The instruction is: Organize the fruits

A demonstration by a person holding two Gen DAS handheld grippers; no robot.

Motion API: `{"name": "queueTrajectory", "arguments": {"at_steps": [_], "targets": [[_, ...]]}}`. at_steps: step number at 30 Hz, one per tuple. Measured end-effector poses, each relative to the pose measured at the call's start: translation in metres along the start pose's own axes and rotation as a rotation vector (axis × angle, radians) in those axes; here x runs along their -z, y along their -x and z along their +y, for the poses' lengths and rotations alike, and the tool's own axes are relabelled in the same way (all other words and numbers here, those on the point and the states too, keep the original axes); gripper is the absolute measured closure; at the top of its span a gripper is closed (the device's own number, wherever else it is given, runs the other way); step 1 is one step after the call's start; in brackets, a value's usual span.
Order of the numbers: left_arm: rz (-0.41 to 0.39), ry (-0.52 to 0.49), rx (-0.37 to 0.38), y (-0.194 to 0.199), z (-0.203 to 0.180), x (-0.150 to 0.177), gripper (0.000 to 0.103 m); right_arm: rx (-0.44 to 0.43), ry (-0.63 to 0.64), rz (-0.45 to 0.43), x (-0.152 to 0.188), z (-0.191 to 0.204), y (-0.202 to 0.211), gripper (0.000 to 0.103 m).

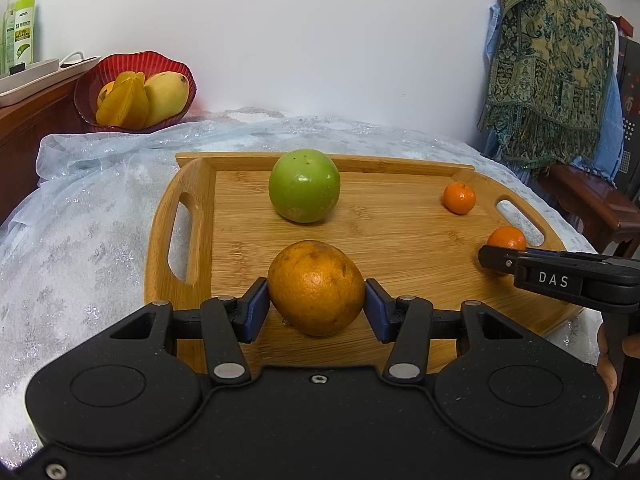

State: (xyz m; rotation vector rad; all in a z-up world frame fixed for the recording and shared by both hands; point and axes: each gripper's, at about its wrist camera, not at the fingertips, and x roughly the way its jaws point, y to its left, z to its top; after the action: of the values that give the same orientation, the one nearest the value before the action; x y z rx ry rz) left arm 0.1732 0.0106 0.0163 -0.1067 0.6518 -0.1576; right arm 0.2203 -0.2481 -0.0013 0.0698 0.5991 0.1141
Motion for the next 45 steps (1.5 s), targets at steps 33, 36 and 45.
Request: {"name": "queueTrajectory", "arguments": {"at_steps": [33, 36, 45], "targets": [[-0.029, -0.014, 0.036, 0.02, 0.001, 0.007, 0.022, -0.006, 0.005, -0.05, 0.006, 0.007, 0.028, 0.015], [-0.04, -0.007, 0.032, 0.026, 0.003, 0.011, 0.019, -0.012, 0.001, -0.063, 0.01, 0.008, 0.036, 0.013], [-0.087, 0.041, 0.03, 0.047, 0.009, 0.024, 0.015, -0.024, -0.005, -0.16, 0.029, 0.015, 0.074, 0.006]]}}
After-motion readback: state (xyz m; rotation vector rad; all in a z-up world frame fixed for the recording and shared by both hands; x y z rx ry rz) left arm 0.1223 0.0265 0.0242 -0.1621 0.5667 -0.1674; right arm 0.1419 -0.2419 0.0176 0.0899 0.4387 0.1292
